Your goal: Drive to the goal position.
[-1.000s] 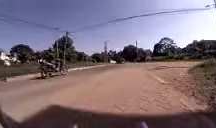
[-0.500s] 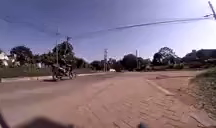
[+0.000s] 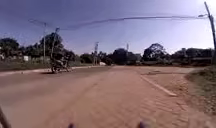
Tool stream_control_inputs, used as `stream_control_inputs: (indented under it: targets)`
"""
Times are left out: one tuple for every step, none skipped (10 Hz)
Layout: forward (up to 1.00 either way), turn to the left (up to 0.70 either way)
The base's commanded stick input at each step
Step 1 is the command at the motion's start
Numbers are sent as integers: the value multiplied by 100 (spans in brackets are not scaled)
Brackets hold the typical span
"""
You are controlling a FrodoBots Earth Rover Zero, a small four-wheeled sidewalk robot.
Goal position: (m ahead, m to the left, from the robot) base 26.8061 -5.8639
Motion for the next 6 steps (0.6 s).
stream_control_inputs:
  targets:
    - [100, 0]
    - [100, 0]
    - [100, 0]
    - [100, 0]
    - [100, 0]
    - [100, 0]
